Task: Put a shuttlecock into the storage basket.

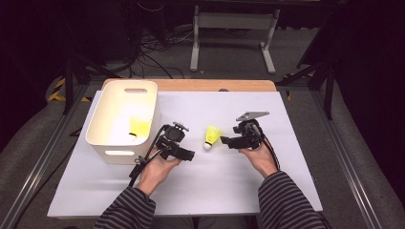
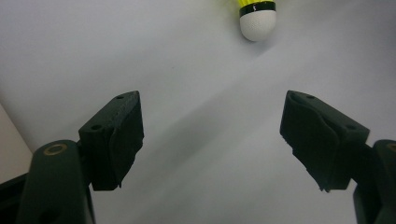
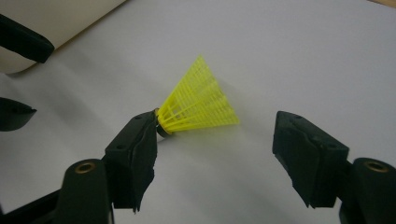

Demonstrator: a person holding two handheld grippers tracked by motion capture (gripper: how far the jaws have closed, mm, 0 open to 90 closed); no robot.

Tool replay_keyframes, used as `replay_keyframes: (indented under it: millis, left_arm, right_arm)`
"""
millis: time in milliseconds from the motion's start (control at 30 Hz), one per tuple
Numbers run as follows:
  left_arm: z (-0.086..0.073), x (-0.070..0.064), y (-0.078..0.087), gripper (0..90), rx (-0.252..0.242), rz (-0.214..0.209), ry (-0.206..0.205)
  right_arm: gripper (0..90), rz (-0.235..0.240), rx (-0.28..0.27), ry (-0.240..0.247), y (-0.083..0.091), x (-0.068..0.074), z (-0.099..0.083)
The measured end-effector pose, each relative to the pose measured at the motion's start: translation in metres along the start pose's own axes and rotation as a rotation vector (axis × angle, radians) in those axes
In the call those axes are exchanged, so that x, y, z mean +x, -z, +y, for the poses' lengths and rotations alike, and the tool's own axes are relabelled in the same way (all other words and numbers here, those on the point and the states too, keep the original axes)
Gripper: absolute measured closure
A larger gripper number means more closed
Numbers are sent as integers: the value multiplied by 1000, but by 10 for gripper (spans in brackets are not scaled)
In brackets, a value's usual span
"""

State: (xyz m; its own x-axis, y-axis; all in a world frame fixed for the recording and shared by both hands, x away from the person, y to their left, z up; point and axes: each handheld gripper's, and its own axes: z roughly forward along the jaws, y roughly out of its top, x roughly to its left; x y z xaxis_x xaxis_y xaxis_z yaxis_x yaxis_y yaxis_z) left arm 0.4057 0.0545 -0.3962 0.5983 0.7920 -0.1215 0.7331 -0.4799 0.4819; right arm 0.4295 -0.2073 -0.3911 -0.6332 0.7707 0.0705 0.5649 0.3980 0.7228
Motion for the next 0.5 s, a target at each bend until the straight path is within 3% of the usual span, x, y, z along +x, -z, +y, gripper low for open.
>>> replay_keyframes:
  millis: [500]
  left_arm:
    - [2, 2, -2, 217, 5, -2, 7]
  right_arm:
    - [374, -2, 75, -5, -23, -2, 21]
